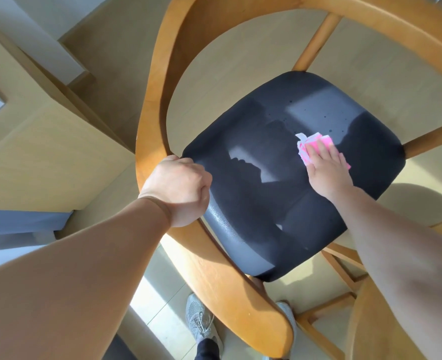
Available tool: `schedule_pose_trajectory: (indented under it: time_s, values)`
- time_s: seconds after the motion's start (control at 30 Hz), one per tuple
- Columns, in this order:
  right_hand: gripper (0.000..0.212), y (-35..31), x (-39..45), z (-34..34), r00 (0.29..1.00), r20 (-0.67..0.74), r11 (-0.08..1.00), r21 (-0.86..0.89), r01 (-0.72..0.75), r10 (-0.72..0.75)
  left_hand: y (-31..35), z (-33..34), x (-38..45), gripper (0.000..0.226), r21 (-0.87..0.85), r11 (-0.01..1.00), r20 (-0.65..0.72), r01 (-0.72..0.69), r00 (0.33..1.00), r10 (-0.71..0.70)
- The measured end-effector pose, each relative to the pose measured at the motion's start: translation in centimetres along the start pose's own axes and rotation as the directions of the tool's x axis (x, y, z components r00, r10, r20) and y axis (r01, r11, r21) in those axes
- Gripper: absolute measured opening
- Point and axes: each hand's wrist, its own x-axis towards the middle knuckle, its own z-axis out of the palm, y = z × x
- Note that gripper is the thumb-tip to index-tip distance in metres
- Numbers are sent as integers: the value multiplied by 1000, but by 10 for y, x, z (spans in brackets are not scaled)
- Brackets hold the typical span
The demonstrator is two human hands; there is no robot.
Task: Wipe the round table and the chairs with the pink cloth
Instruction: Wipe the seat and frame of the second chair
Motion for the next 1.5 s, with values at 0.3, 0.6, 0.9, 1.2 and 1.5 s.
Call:
schedule_pose_trajectory:
  time_s: [0.3, 0.6, 0.9, 1.2, 1.5]
  values:
    - [47, -56, -82, 25, 986, -123, 989, 73, 125, -115, -4, 2, -3, 28, 15, 1000, -3, -17, 1000, 17]
    - [73, -99, -182, 61, 784, 73, 787, 54, 614, -617, -4, 6, -4, 25, 119, 993, -28, -9, 1000, 12]
    - [79, -92, -207, 66, 759, 141, 760, -58, 647, -635, 3, 8, -2, 29, 130, 991, 23, 17, 1000, -20]
    - [64, -109, -209, 61, 999, 53, 992, 124, -3, -3, 0, 7, -2, 29, 137, 990, 33, 24, 999, -28]
    - [50, -102, -193, 64, 985, -39, 968, 200, -155, 166, 31, 19, 46, 15, 131, 987, 265, -88, 963, 51]
